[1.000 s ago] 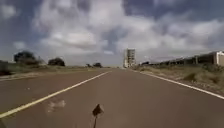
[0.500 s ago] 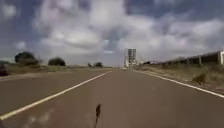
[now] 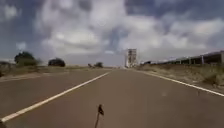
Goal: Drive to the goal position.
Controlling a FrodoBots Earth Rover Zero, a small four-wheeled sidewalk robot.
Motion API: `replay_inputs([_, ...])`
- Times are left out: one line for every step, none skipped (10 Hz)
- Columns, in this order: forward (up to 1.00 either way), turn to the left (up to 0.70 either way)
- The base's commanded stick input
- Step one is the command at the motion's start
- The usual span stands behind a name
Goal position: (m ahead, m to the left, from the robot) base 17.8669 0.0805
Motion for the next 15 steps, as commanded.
replay_inputs([1.0, 0.0])
replay_inputs([1.0, 0.0])
replay_inputs([1.0, 0.0])
replay_inputs([1.0, 0.0])
replay_inputs([1.0, 0.0])
replay_inputs([1.0, 0.0])
replay_inputs([1.0, 0.0])
replay_inputs([1.0, 0.0])
replay_inputs([1.0, 0.0])
replay_inputs([1.0, 0.0])
replay_inputs([1.0, 0.0])
replay_inputs([1.0, 0.0])
replay_inputs([1.0, 0.0])
replay_inputs([1.0, 0.0])
replay_inputs([1.0, 0.0])
